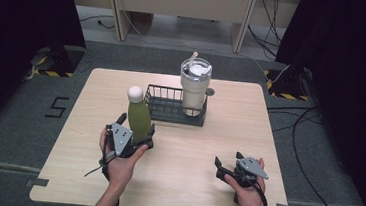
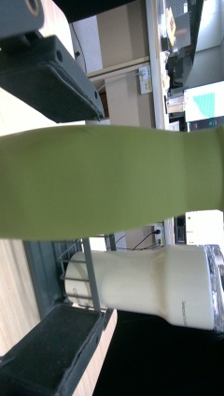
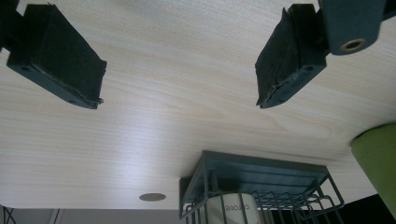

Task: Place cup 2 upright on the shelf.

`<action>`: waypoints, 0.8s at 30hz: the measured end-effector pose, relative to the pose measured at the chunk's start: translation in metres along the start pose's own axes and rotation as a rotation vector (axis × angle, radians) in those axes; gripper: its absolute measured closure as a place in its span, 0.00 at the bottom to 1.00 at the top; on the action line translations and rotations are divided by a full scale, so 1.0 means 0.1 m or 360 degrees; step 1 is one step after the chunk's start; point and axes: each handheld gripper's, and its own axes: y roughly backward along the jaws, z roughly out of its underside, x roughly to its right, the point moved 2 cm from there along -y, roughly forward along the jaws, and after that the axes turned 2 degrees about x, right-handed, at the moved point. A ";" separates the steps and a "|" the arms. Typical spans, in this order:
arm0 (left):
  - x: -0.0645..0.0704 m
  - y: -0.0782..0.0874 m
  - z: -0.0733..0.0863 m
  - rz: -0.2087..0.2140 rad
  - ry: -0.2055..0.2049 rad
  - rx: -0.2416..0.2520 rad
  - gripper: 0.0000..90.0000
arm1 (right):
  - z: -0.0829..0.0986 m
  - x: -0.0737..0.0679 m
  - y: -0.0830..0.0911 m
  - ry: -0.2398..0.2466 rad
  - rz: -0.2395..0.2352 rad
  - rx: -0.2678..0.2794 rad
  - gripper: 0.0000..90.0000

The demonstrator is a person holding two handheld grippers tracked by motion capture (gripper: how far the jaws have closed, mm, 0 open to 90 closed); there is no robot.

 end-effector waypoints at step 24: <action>-0.18 -0.36 0.12 -0.0028 0.0056 -0.0093 0.07 | 0.00 0.01 0.00 -0.0015 -0.0009 -0.0008 0.17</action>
